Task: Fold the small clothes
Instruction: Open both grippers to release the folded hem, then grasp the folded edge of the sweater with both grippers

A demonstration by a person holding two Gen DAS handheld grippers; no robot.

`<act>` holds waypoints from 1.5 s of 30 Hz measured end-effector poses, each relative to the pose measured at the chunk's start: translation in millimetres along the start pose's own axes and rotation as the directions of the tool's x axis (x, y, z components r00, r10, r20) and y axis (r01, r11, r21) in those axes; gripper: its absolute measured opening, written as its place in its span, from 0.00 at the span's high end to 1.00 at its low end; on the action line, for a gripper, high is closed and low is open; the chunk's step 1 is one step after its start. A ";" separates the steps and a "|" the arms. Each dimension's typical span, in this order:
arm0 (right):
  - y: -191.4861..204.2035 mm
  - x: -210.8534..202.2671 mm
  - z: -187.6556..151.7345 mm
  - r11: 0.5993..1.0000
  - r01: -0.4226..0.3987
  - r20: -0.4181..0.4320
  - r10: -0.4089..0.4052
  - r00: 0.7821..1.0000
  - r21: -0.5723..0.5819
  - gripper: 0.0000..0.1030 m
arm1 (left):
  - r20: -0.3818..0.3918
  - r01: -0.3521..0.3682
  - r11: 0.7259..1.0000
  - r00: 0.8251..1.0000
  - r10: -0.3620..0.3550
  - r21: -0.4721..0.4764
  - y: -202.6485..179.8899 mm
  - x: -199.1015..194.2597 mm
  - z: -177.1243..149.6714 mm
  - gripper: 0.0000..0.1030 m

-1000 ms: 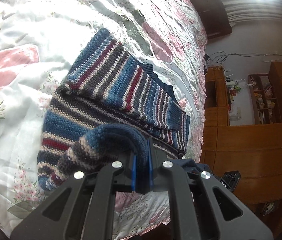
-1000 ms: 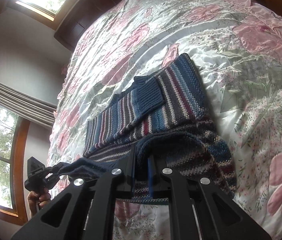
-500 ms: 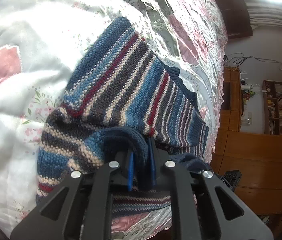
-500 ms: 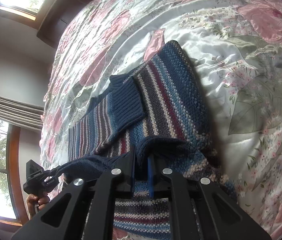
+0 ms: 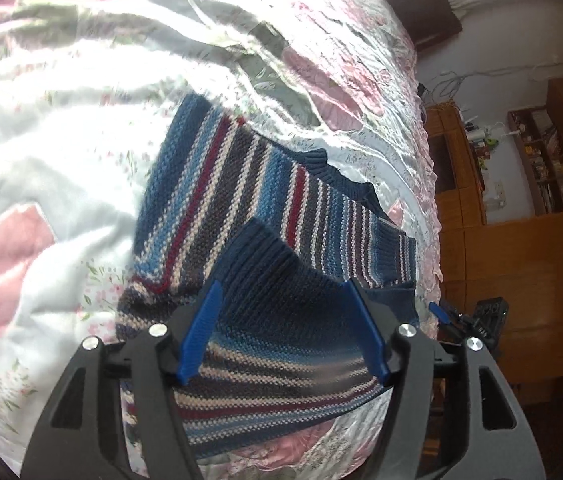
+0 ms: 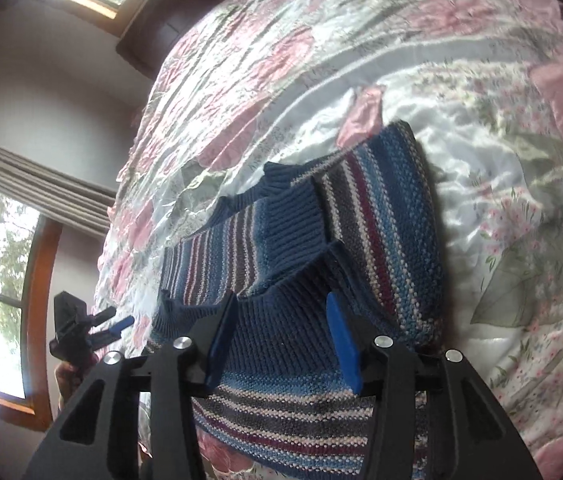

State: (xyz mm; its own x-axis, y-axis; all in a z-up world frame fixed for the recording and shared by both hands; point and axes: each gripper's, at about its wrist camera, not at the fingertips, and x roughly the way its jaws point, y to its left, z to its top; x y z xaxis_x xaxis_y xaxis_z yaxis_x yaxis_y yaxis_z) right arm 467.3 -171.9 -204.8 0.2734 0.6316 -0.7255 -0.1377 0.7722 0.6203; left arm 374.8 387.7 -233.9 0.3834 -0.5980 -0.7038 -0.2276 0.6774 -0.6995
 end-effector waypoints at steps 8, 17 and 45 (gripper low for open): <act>1.1 11.7 20.1 0.990 0.058 -0.113 -0.072 0.991 -0.126 0.28 | -0.134 -0.004 0.991 0.991 0.021 0.132 -5.3 43.8 21.9 0.31; -23.5 63.4 25.9 0.984 0.074 -0.220 -0.110 0.969 -0.162 0.33 | -0.219 0.000 0.984 0.975 0.040 0.177 12.0 82.8 38.6 0.31; -16.8 55.3 13.5 0.959 0.089 -0.213 -0.150 0.965 -0.270 0.90 | -0.174 -0.116 0.923 0.966 0.190 0.366 -4.4 90.2 19.6 0.93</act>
State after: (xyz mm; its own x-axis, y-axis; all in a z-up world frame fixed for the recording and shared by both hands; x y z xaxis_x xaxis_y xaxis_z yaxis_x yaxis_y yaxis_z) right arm 497.6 -150.9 -251.4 0.0814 0.5090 -0.8569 -0.3644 0.8154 0.4497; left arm 427.9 339.2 -291.9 0.1718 -0.5232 -0.8347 0.0732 0.8518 -0.5188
